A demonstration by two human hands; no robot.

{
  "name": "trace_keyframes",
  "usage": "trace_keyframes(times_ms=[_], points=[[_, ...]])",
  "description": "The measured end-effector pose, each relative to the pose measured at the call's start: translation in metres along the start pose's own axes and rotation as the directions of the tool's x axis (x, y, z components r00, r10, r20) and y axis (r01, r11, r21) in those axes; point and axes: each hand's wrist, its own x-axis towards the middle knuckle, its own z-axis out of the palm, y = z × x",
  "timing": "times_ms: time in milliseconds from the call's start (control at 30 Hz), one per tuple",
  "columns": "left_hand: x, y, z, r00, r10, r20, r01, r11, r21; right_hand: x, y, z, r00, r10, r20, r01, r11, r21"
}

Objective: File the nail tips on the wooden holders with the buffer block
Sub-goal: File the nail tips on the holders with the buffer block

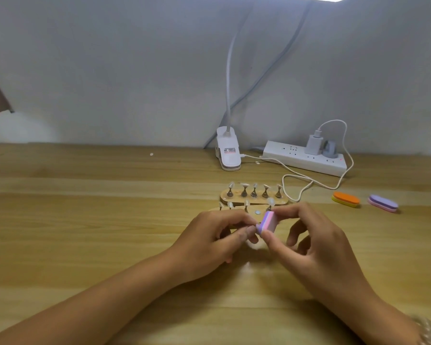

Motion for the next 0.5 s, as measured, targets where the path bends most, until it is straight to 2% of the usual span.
trace_keyframes(times_ms=[100,267,400,500], points=[[-0.0002,0.0003,0.0005,1.0,0.001,0.014,-0.001,0.999,0.045,-0.0047,-0.0064,0.004,0.991,-0.097,0.095,0.096,0.995,0.021],[0.0009,0.002,0.0019,0.999,-0.01,-0.047,0.01,1.0,-0.003,0.0004,0.0007,0.0,1.0,0.023,0.012,-0.024,0.999,0.036],[0.0011,0.0035,0.0022,0.999,0.004,-0.045,-0.003,1.0,0.011,-0.0026,-0.0037,0.0023,0.998,-0.04,0.053,0.043,0.998,-0.044],[0.0008,0.0028,0.0027,0.998,-0.007,-0.063,0.009,1.0,0.029,-0.0003,-0.0011,0.0001,0.998,0.056,0.001,-0.056,0.998,-0.001]])
